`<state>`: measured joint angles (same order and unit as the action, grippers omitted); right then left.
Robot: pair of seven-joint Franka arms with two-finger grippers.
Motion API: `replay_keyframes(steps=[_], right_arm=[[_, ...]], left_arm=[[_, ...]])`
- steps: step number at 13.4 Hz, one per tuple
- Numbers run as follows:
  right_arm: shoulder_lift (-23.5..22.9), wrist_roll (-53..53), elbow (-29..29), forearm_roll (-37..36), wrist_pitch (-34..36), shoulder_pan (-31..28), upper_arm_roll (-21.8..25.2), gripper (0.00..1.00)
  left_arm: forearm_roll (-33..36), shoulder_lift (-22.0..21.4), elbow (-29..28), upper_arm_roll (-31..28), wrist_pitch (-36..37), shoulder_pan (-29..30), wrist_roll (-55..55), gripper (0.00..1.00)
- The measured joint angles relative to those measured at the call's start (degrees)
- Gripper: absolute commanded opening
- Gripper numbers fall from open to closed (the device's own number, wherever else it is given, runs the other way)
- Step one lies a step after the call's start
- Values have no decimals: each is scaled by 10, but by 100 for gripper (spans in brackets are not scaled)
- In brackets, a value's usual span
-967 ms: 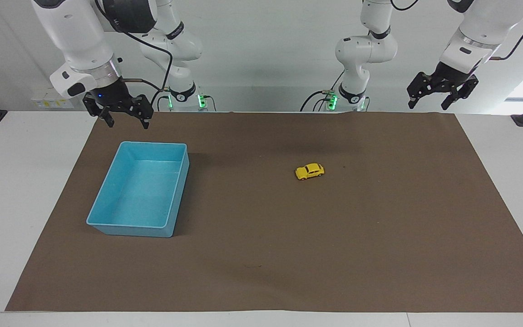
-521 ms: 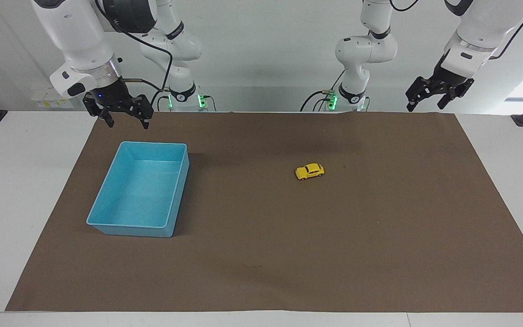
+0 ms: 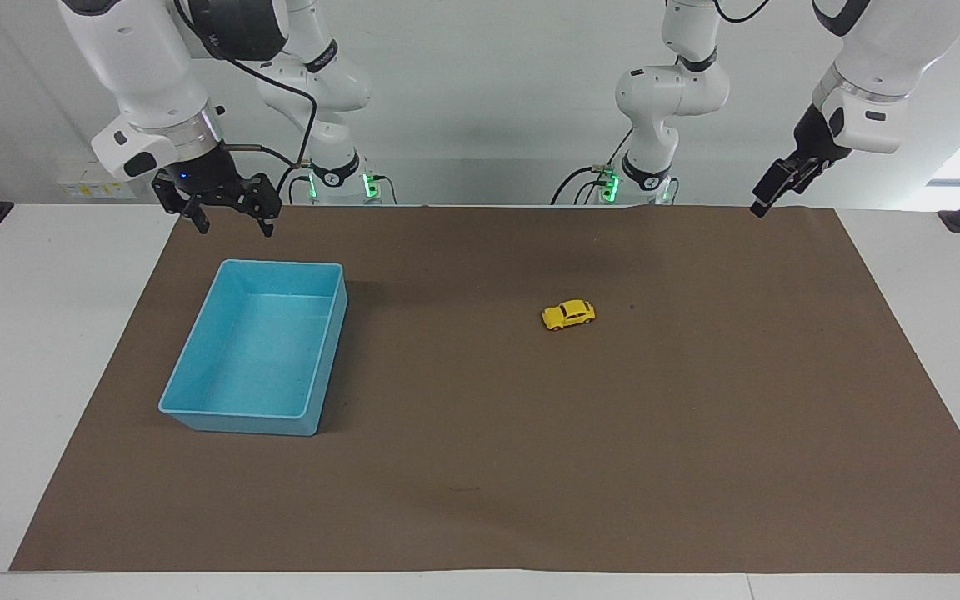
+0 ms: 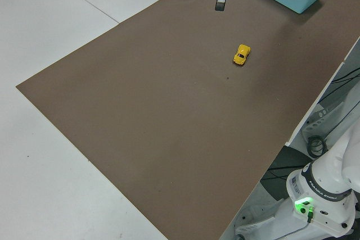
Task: Wind up and store yellow beetle car
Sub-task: 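Move the left gripper over the yellow beetle car and lower it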
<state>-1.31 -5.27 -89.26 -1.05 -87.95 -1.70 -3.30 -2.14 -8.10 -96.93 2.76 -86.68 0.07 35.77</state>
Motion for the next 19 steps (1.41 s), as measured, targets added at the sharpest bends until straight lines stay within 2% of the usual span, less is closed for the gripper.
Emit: replay_keyframes(steps=[5,9,12,19], right_arm=[[0,0,0,0,0,0,0,100],[0,0,0,0,0,0,0,100],[0,0,0,0,0,0,0,100],[0,0,0,0,0,0,0,100]], left_arm=[[-1,-1,10,-3,-22,4,219,100],[-7,1,2,4,-23,3,343,100],[-16,6,-17,11,-34,-5,437,100],[-17,13,-87,13,-110,-56,597,100]])
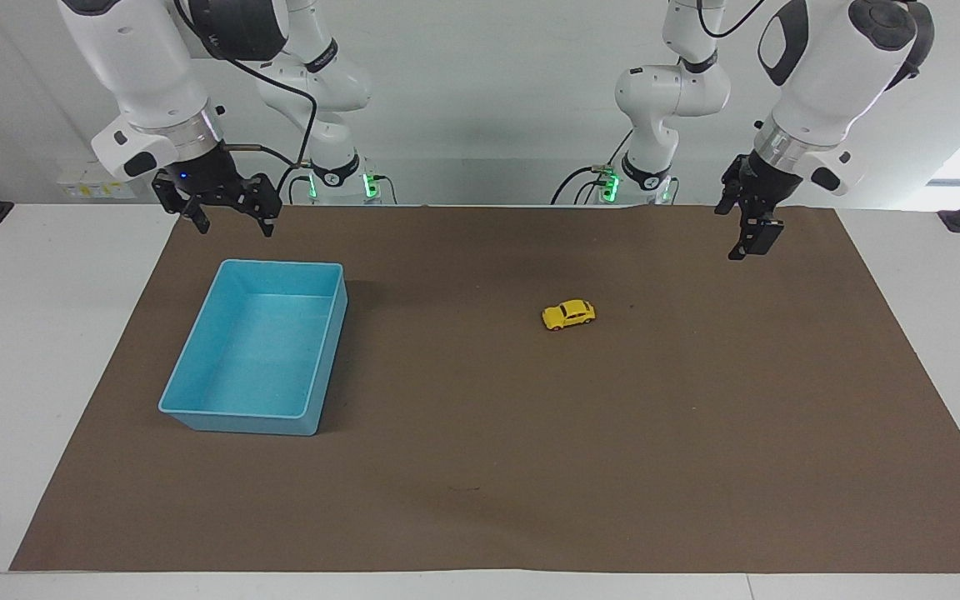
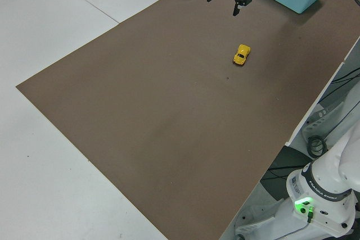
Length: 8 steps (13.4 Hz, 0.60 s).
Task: Wind up and store yellow beetle car
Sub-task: 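Move the left gripper over the yellow beetle car and lower it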
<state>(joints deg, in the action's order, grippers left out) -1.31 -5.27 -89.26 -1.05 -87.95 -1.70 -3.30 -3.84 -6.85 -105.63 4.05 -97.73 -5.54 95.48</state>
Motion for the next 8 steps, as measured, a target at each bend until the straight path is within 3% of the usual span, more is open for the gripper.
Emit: replay_keyframes(steps=[8], right_arm=[[0,0,0,0,0,0,0,100]], left_arm=[[-1,8,-68,1,-103,-50,190,100]])
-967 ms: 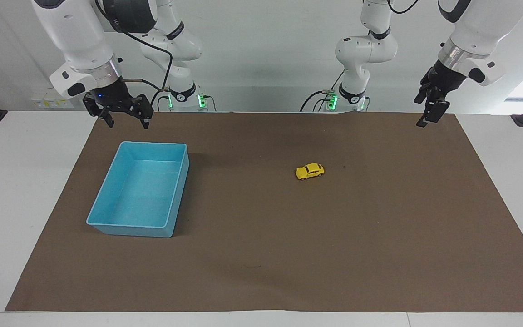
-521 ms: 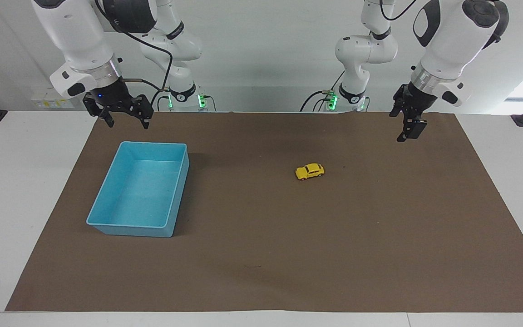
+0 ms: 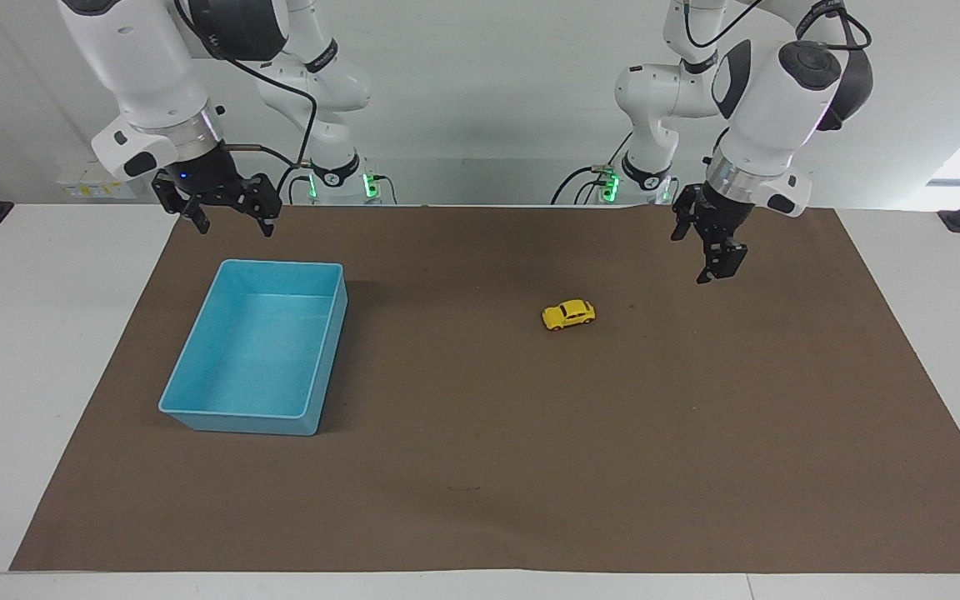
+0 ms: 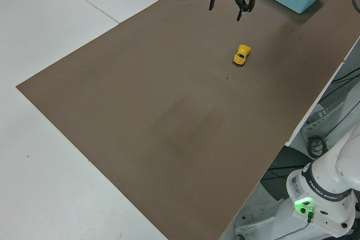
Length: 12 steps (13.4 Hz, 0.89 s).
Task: Wind up and store yellow beetle car
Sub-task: 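Move the left gripper over the yellow beetle car and lower it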
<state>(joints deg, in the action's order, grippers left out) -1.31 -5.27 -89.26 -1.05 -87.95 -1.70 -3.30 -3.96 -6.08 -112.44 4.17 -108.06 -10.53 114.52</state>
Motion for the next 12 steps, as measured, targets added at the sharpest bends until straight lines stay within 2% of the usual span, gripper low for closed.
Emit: replay_keyframes(steps=[6,9,12], right_arm=[[0,0,0,0,0,0,0,100],[0,0,0,0,0,0,0,100],[0,0,0,0,0,0,0,100]], left_arm=[[-15,38,-21,2,-71,-65,109,100],[-23,51,-46,2,-88,-89,124,100],[-25,78,-82,3,-147,-125,158,100]])
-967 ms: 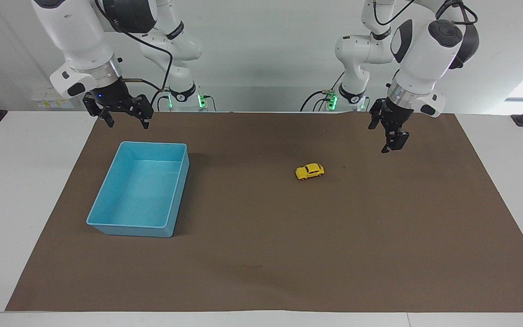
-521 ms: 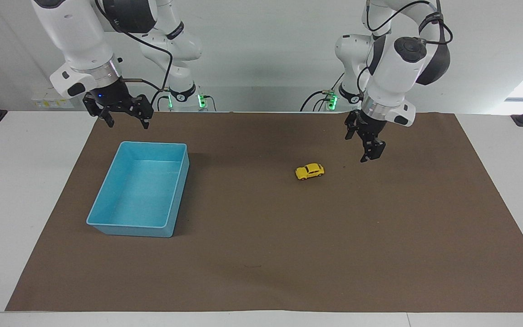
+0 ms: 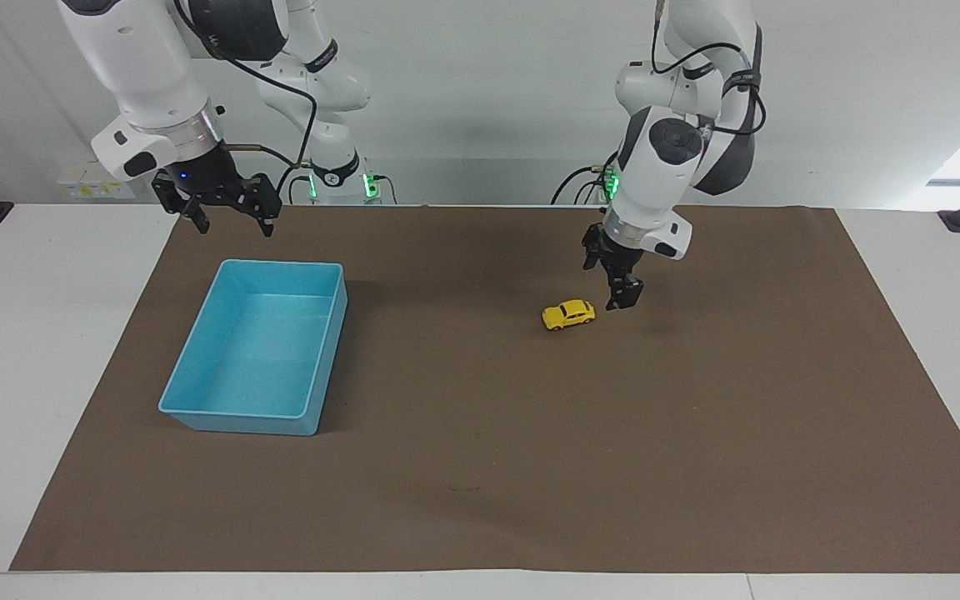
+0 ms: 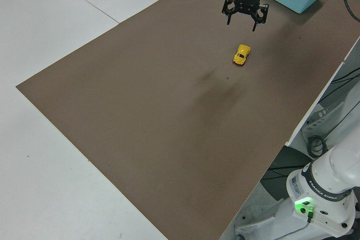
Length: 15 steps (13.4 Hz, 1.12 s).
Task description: Wind up and store yellow beetle car
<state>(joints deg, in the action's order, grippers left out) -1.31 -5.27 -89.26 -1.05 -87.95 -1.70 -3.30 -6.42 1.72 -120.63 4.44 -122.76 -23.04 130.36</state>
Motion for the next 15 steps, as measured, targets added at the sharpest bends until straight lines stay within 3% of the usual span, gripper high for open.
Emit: replay_keyframes(steps=[6,15], right_arm=[[0,0,0,0,0,0,0,100],[0,0,0,0,0,0,0,100]], left_arm=[[0,18,-77,-2,-118,-35,51,100],[0,26,-112,-6,-173,-36,69,100]])
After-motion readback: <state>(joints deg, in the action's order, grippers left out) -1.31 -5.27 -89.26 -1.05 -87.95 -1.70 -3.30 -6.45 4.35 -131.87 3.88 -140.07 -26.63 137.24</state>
